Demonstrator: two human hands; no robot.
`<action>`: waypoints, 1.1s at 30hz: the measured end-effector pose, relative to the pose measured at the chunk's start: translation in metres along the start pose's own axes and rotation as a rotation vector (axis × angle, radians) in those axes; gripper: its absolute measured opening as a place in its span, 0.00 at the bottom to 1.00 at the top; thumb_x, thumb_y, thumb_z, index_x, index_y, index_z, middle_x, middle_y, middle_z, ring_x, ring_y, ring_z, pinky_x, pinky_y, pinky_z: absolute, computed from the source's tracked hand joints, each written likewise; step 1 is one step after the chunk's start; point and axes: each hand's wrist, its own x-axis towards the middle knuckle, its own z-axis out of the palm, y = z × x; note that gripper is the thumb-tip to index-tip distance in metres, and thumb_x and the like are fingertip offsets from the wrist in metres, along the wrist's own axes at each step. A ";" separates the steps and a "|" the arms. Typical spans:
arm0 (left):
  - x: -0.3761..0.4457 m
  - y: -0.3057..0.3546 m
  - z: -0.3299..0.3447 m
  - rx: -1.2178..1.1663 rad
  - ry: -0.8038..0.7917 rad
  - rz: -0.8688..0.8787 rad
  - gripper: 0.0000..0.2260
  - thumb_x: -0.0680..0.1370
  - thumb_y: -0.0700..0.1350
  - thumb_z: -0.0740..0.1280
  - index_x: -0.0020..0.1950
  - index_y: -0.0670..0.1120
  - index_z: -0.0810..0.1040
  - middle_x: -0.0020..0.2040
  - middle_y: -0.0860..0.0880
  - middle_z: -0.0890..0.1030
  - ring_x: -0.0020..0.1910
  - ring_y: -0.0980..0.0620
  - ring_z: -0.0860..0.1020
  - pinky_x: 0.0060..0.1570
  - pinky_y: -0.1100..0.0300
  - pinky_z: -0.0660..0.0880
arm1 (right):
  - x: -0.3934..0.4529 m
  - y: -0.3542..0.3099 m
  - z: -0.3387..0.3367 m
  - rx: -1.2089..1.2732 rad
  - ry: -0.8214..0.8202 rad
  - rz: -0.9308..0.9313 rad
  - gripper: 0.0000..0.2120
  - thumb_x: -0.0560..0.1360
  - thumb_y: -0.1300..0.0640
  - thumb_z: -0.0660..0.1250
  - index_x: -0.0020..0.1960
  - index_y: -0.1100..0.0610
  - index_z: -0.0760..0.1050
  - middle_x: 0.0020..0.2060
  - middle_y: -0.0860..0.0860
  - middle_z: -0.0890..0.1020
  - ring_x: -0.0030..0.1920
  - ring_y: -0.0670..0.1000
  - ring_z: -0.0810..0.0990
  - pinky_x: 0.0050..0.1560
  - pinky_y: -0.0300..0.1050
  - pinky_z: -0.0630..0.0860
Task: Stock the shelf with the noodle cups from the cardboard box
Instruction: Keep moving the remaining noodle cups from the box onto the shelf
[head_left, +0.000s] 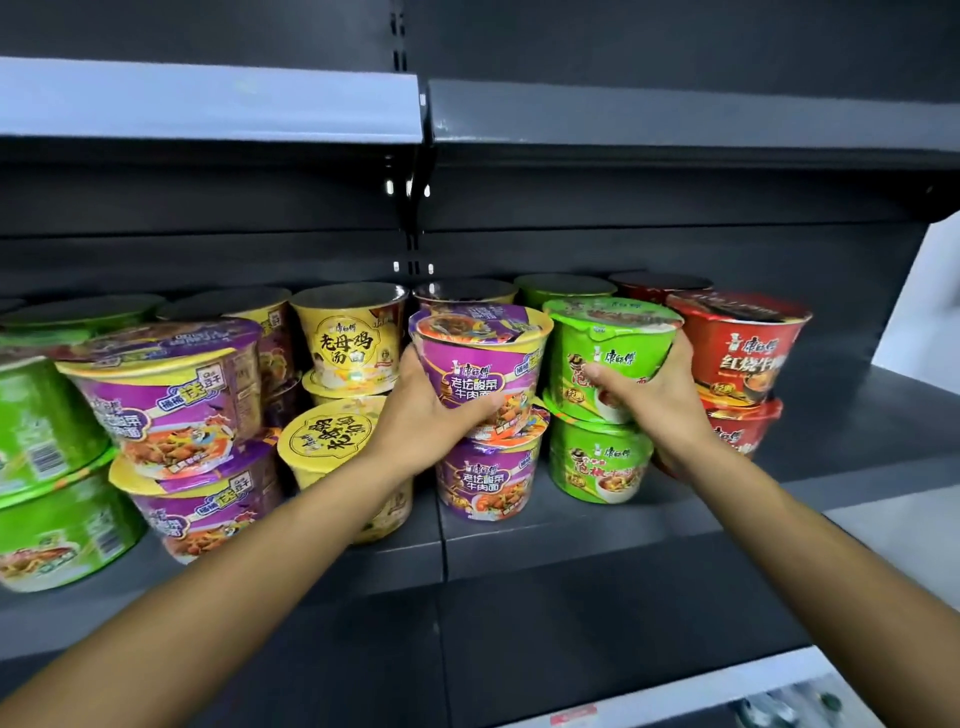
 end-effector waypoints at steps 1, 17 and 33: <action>0.002 0.000 0.000 -0.032 0.001 -0.007 0.40 0.65 0.55 0.77 0.70 0.50 0.59 0.60 0.55 0.75 0.57 0.57 0.76 0.59 0.57 0.74 | 0.002 0.001 -0.003 0.013 -0.024 -0.009 0.49 0.56 0.45 0.81 0.69 0.53 0.59 0.60 0.49 0.77 0.58 0.48 0.79 0.61 0.54 0.76; 0.006 0.002 -0.006 -0.285 -0.072 -0.054 0.45 0.60 0.52 0.77 0.72 0.53 0.59 0.59 0.54 0.79 0.56 0.56 0.80 0.55 0.55 0.77 | 0.016 0.008 -0.026 0.312 -0.278 0.095 0.49 0.55 0.54 0.81 0.70 0.57 0.61 0.59 0.54 0.80 0.56 0.50 0.81 0.53 0.45 0.79; 0.008 -0.001 -0.017 -0.573 -0.164 -0.163 0.24 0.74 0.43 0.67 0.69 0.48 0.67 0.59 0.47 0.80 0.56 0.50 0.78 0.48 0.60 0.73 | -0.061 -0.043 0.047 -0.186 -0.353 -0.119 0.37 0.71 0.57 0.73 0.73 0.59 0.58 0.58 0.44 0.71 0.58 0.45 0.73 0.62 0.43 0.73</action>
